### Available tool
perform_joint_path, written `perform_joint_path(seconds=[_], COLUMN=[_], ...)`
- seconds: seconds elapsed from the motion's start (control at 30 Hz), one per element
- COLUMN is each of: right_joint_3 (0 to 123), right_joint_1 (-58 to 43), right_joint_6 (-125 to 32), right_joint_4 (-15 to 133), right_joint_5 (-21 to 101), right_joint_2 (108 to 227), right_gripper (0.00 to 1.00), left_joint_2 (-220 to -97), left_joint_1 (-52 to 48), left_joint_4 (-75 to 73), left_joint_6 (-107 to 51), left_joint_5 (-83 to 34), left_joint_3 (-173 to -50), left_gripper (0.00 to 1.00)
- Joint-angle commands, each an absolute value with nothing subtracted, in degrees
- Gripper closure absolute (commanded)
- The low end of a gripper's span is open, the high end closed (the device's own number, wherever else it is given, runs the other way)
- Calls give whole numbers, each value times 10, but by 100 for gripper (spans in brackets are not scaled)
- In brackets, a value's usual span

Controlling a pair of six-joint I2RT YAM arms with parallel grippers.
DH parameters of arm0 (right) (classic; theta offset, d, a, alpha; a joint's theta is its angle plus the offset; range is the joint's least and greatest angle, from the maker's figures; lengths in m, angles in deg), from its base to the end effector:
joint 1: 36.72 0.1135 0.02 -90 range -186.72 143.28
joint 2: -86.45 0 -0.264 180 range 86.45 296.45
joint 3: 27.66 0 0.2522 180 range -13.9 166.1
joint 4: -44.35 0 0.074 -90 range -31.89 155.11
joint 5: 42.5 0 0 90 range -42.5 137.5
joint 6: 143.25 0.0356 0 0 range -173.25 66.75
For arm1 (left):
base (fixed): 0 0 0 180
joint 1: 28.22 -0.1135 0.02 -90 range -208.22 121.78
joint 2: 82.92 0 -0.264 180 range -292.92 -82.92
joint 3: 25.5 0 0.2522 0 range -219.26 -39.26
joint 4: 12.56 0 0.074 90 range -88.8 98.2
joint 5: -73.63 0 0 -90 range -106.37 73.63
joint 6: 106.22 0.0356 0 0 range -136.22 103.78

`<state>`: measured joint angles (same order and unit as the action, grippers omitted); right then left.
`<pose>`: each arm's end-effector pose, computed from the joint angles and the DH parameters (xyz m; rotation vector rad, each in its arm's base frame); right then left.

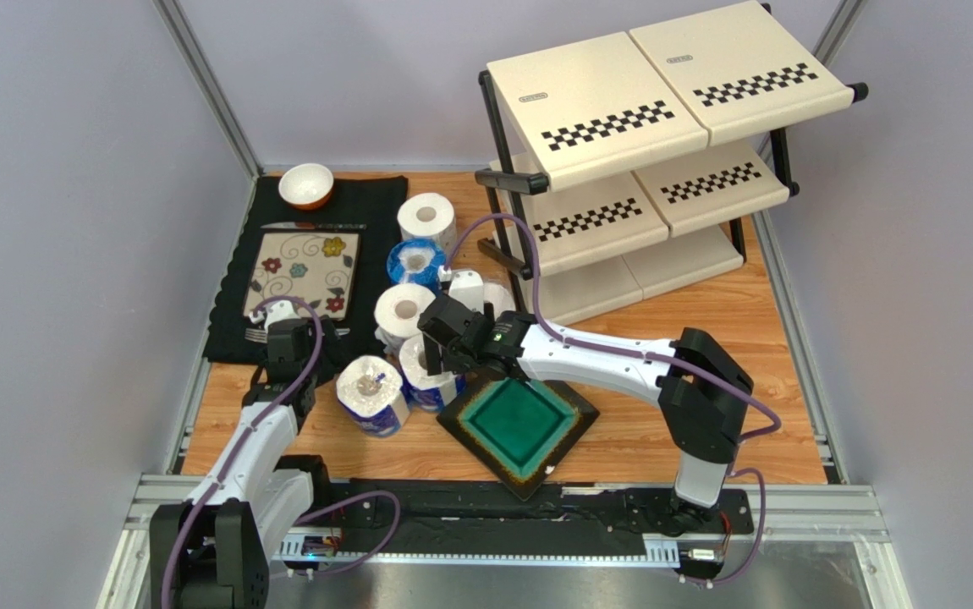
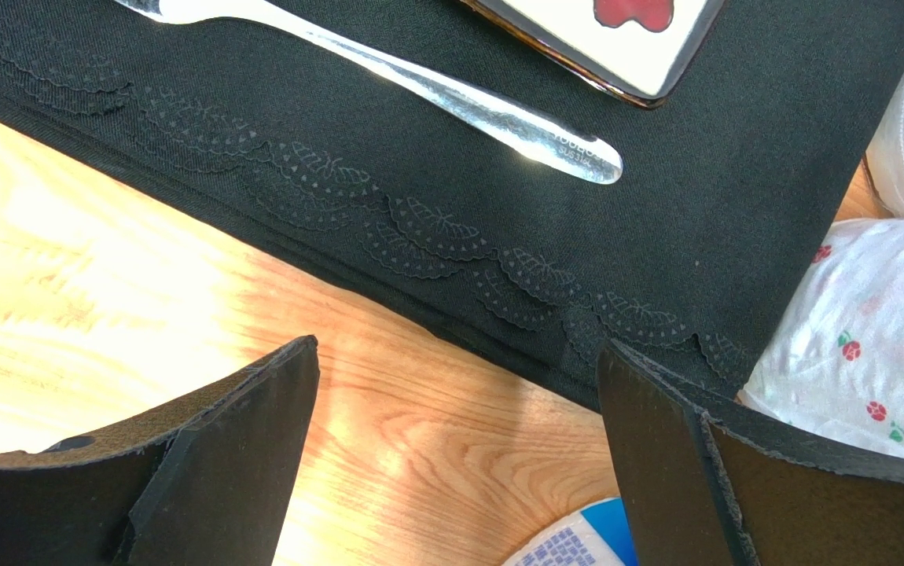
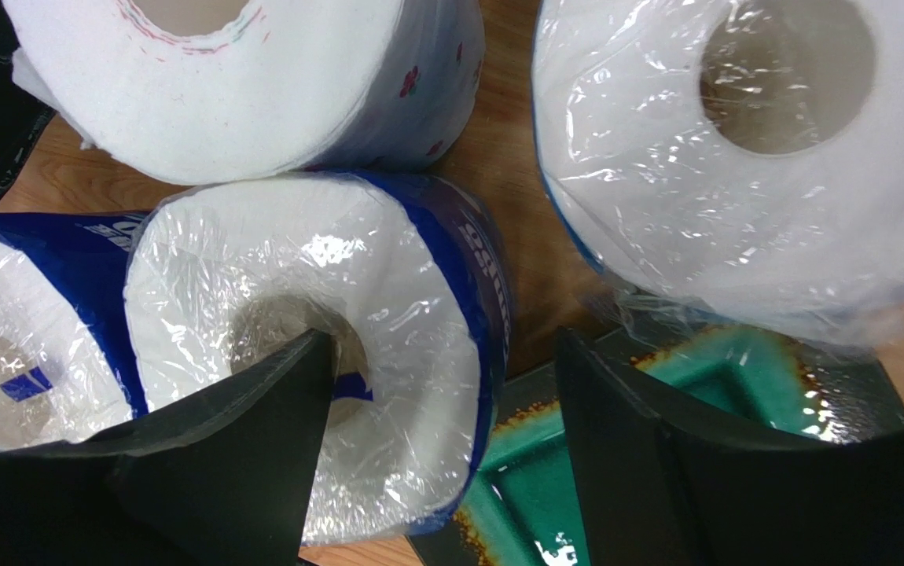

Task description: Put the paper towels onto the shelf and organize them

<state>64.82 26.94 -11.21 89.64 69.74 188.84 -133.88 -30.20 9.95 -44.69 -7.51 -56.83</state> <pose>0.1834 0.3401 0.2401 -0.3121 2.4411 0.3220 0.1719 0.0114 0.1606 -0.6788 2.1937 -0.0603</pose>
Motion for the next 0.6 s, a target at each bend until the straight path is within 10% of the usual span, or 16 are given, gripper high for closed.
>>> perform_joint_path(seconds=[0.0,0.3,0.4,0.57], right_joint_3=[667,659,650,634], right_joint_1=[265,264,261,263], right_joint_6=[-102,-99,-109,-128], right_joint_4=[897,894,892,888], right_joint_5=[667,660,656,660], right_joint_2=[1920,1917,1903,1867], right_gripper=[31,46,72,74], left_joint_2=[-1336,-1336,-1336,-1336], left_joint_1=[-306,-306,-306,-307], left_joint_4=[91,88,88,88], left_joint_6=[-454,-457,-458,-457], left_joint_5=[-82,-81,-82,-80], left_joint_3=[-575,-570,-570,-570], left_gripper=[4,4,4,4])
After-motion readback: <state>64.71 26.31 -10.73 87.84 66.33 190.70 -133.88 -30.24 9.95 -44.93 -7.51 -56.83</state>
